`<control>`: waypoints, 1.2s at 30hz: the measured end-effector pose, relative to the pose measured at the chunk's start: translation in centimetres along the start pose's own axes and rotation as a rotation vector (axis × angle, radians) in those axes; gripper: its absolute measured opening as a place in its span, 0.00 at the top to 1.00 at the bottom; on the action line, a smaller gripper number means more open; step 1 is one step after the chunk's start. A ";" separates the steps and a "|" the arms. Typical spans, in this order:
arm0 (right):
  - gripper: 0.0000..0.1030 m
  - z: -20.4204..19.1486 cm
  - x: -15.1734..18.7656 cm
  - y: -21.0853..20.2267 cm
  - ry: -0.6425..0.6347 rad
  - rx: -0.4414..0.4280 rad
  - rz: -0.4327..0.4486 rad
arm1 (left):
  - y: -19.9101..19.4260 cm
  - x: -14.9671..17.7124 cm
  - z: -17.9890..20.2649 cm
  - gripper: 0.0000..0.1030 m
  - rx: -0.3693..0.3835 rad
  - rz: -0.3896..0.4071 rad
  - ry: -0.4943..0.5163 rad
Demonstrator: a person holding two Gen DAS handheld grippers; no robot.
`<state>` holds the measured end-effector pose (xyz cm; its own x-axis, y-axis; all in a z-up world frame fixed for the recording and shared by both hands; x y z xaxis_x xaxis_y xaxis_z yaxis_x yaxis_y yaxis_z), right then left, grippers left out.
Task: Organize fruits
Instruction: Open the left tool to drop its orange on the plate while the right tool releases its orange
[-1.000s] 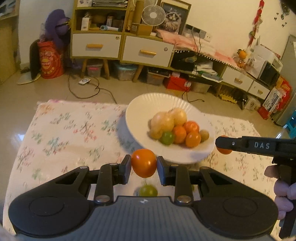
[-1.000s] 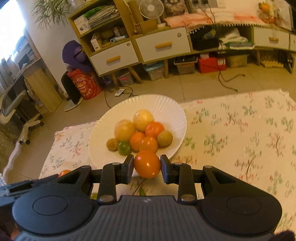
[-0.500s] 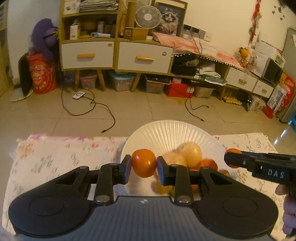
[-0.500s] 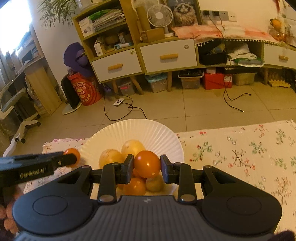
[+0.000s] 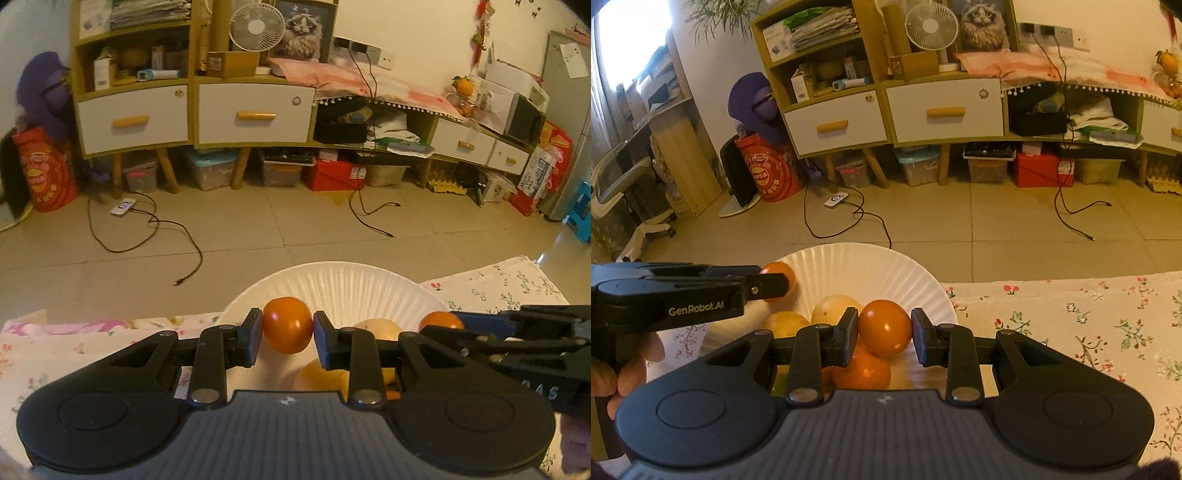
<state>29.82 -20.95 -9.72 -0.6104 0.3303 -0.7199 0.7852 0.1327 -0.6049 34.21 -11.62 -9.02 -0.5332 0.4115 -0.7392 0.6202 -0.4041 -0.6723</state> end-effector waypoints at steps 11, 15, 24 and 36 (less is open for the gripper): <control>0.73 0.2 0.0 0.7 -0.016 0.005 -0.016 | 1.2 -0.3 1.1 0.88 0.064 -0.009 0.000; 0.73 0.3 0.0 0.9 -0.018 0.005 -0.019 | 1.4 -0.4 0.9 0.87 0.072 -0.009 -0.014; 0.64 0.3 -0.4 0.5 0.000 0.001 -0.019 | 1.3 -0.4 0.6 0.71 0.041 -0.026 -0.021; 0.39 0.7 -0.7 -2.7 0.025 0.073 -0.003 | -1.9 0.4 0.3 0.45 -0.029 -0.015 -0.006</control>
<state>28.12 -22.18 -7.80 -0.6089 0.3532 -0.7103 0.7734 0.0652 -0.6306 32.64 -10.99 -8.04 -0.5463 0.4123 -0.7291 0.6282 -0.3740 -0.6823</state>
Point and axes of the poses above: each gripper's, at about its wrist camera, not at the fingertips, and y roughly the way its jaws point, z to its right, x to its underside, the point moved 9 cm from there along y, roughly the way its jaws point, and after that the axes turned 11 degrees about y, right-handed, at the moved point
